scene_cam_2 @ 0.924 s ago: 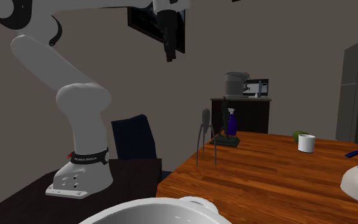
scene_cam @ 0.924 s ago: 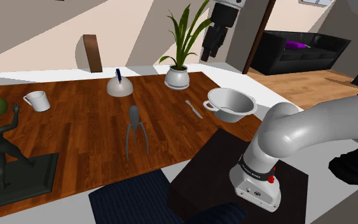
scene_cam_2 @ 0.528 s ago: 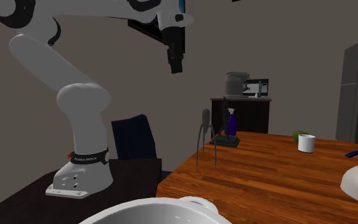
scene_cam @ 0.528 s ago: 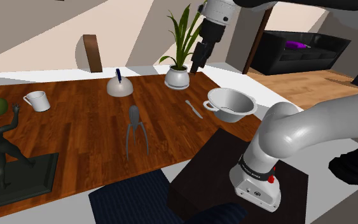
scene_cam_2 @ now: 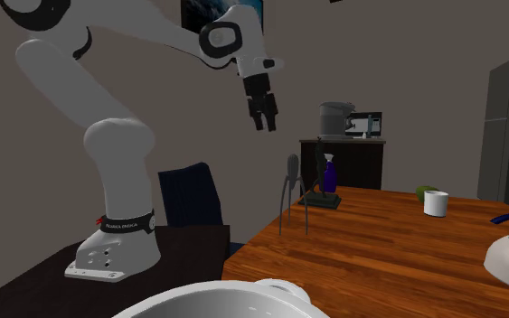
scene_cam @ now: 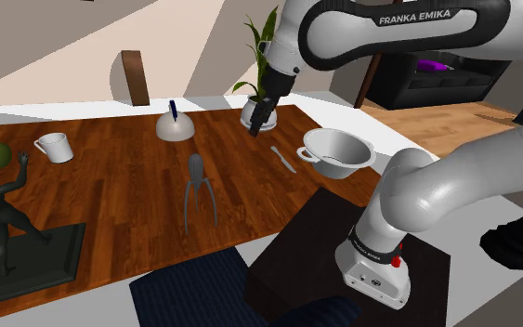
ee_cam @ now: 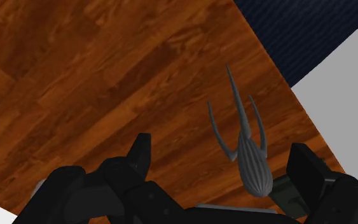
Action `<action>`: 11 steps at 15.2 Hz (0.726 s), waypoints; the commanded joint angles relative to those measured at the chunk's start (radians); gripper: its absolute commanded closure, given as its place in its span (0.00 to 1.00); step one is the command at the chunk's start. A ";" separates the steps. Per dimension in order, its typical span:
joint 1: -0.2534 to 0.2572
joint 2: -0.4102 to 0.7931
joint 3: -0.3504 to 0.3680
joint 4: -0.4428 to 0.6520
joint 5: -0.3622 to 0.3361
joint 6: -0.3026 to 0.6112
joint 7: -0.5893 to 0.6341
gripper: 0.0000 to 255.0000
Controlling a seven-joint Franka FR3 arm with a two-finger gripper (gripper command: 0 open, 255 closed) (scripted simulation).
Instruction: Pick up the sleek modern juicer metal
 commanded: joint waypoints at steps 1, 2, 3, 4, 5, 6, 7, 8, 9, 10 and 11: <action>0.018 0.047 0.018 -0.028 0.011 0.101 -0.014 0.00; 0.026 0.071 0.028 -0.040 0.016 0.148 -0.020 0.00; 0.035 0.098 0.037 -0.050 0.020 0.195 -0.025 0.00; 0.044 0.126 0.047 -0.058 0.024 0.243 -0.031 0.00; 0.052 0.156 0.056 -0.065 0.028 0.291 -0.037 0.00; 0.059 0.188 0.066 -0.070 0.031 0.338 -0.042 0.00; 0.067 0.221 0.075 -0.073 0.033 0.386 -0.047 0.00; 0.073 0.256 0.085 -0.074 0.035 0.433 -0.052 0.00; 0.079 0.293 0.095 -0.074 0.035 0.480 -0.056 0.00; 0.085 0.330 0.105 -0.072 0.034 0.526 -0.060 0.00; 0.089 0.369 0.115 -0.068 0.032 0.572 -0.063 0.00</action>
